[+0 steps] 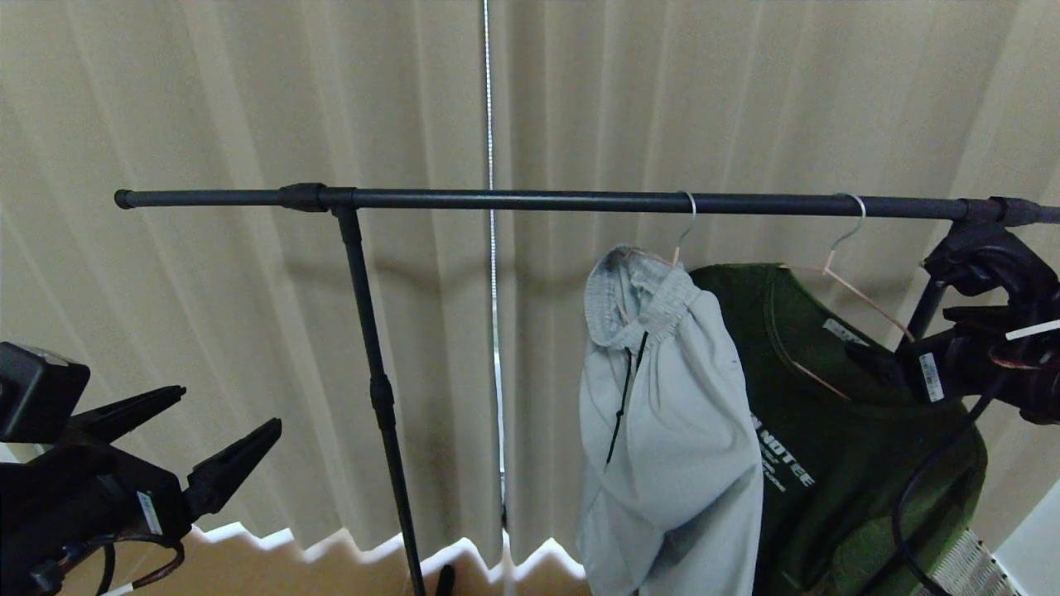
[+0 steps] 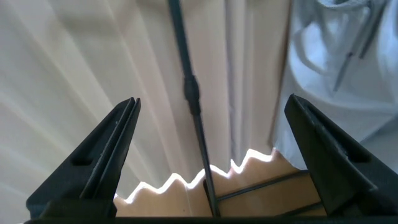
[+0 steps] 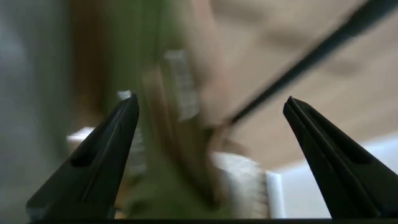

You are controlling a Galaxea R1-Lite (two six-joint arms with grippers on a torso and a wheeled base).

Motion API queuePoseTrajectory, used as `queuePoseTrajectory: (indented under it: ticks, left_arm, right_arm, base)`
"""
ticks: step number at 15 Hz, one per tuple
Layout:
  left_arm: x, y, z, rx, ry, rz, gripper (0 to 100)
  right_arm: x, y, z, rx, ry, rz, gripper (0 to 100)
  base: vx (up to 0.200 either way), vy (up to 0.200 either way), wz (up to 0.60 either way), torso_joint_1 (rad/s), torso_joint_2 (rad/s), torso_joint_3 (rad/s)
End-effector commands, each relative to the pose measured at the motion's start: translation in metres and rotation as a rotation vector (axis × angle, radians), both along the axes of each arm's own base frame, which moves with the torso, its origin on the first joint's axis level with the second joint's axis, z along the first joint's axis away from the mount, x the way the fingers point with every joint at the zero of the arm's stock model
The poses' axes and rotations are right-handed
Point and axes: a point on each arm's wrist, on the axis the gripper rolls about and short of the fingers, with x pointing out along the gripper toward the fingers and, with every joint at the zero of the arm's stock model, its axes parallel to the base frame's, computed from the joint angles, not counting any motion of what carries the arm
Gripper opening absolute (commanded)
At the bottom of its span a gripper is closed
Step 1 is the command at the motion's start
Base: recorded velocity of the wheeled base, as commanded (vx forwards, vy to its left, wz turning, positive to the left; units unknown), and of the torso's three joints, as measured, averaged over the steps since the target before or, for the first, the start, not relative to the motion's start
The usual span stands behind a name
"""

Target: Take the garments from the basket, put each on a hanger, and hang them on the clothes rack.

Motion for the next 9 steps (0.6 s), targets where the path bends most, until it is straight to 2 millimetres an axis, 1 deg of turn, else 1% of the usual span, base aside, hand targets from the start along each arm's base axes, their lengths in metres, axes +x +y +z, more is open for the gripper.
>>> queuePoseTrajectory:
  ticks: [1,3,4,5,6,7,8,9]
  left_arm:
    - [0.001,0.004,0.000,0.002,-0.001,0.027,100]
    - [-0.003,0.005,0.001,0.005,-0.011,0.029,100]
    - [-0.006,0.006,0.003,-0.005,-0.026,0.040,100]
    - [-0.006,0.007,0.003,-0.006,-0.031,0.046,100]
    - [-0.008,0.009,0.006,-0.002,-0.050,0.062,100]
    - [-0.020,0.014,0.014,0.001,-0.114,0.117,100]
    - [-0.028,0.016,0.017,0.000,-0.146,0.143,100]
    - [-0.045,0.020,0.017,0.001,-0.192,0.194,100]
  right_arm:
    - [-0.026,-0.001,0.004,0.100,-0.054,0.032,100]
    - [-0.044,-0.002,0.005,0.176,-0.157,0.044,100]
    - [-0.054,-0.004,0.003,0.176,-0.195,0.037,100]
    - [-0.059,-0.005,0.002,0.173,-0.205,0.032,100]
    - [-0.073,-0.007,0.000,0.175,-0.228,0.029,100]
    - [-0.093,-0.009,-0.005,0.185,-0.243,0.044,100]
    - [-0.100,-0.009,-0.012,0.184,-0.231,0.048,100]
    - [-0.113,-0.010,-0.028,0.184,-0.208,0.046,100]
  base:
    - [0.000,0.000,0.00,0.000,0.00,0.000]
    - [0.000,0.000,0.00,0.000,0.00,0.000]
    - [0.000,0.000,0.00,0.000,0.00,0.000]
    - [0.000,0.000,0.00,0.000,0.00,0.000]
    - [0.000,0.000,0.00,0.000,0.00,0.000]
    - [0.000,0.000,0.00,0.000,0.00,0.000]
    - [0.000,0.000,0.00,0.000,0.00,0.000]
    - [0.000,0.000,0.00,0.000,0.00,0.000]
